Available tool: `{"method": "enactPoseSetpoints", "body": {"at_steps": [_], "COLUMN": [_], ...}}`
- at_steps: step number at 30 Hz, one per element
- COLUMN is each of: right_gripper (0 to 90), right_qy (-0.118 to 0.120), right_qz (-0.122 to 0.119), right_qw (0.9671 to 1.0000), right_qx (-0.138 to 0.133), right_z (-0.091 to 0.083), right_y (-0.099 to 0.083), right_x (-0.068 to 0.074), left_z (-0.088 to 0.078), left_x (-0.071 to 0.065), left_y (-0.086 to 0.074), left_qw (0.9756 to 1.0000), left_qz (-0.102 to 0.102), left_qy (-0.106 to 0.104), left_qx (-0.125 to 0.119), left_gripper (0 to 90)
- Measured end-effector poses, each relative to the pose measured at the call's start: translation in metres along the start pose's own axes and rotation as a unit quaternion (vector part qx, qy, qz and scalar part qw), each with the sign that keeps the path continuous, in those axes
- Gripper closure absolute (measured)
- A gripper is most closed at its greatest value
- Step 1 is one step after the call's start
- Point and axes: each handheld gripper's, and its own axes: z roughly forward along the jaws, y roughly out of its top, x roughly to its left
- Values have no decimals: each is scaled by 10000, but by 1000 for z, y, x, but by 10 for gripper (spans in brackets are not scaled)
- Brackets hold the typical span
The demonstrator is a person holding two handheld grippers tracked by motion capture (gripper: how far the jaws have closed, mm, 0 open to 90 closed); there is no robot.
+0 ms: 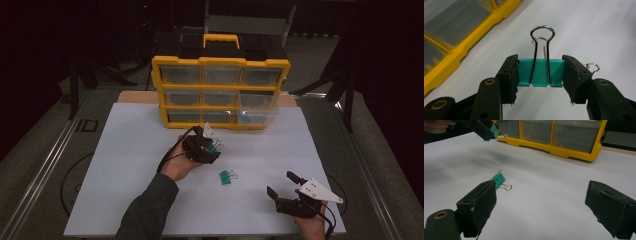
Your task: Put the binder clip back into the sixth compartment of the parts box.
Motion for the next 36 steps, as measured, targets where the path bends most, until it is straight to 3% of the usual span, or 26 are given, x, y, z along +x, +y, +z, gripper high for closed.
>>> {"method": "enactPoseSetpoints", "body": {"at_steps": [17,29,36], "right_gripper": [101,101,101], "right_qy": [-5,0,-6], "right_qz": [12,19,15], "right_qw": [10000,10000,10000], "right_qx": [-12,-16,-14], "right_z": [0,-1,-1], "right_y": [0,0,0], "right_x": [0,0,0], "left_z": [-34,-48,-56], "left_x": [14,23,29], "left_y": [28,50,62], "left_qw": [9998,9994,9993], "left_qz": [93,256,252], "left_qy": [46,86,71], "left_qx": [-168,-201,-260], "left_gripper": [499,499,499]}}
